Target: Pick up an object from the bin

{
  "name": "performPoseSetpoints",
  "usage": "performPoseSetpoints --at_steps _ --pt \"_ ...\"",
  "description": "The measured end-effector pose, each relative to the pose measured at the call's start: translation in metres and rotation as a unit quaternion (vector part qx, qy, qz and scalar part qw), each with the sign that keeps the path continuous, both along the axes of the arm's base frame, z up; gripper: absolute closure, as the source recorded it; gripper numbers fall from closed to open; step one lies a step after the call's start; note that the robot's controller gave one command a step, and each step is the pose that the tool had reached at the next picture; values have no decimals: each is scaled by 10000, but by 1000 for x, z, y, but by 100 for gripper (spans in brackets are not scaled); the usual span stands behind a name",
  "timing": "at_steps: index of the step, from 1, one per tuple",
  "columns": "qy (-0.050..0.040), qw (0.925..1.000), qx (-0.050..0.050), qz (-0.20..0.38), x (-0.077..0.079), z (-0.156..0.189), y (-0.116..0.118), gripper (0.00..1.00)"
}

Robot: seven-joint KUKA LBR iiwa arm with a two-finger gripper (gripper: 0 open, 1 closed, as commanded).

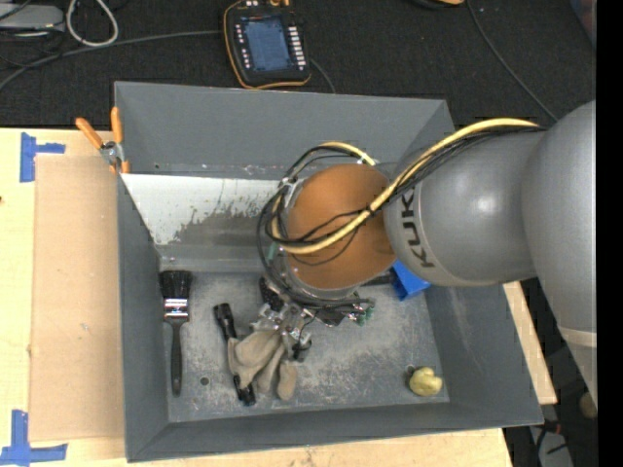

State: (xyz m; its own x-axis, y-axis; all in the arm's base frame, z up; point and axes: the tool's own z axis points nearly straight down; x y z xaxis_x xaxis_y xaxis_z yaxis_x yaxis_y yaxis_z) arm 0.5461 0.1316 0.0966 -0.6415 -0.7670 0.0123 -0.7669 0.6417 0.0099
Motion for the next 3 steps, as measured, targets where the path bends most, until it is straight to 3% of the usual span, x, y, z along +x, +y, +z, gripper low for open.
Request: performPoseSetpoints --at_steps 2,3 --pt "-7 10000 3 -9 0 14 1 100" --pt "45 10000 -2 -15 -2 51 1 100"
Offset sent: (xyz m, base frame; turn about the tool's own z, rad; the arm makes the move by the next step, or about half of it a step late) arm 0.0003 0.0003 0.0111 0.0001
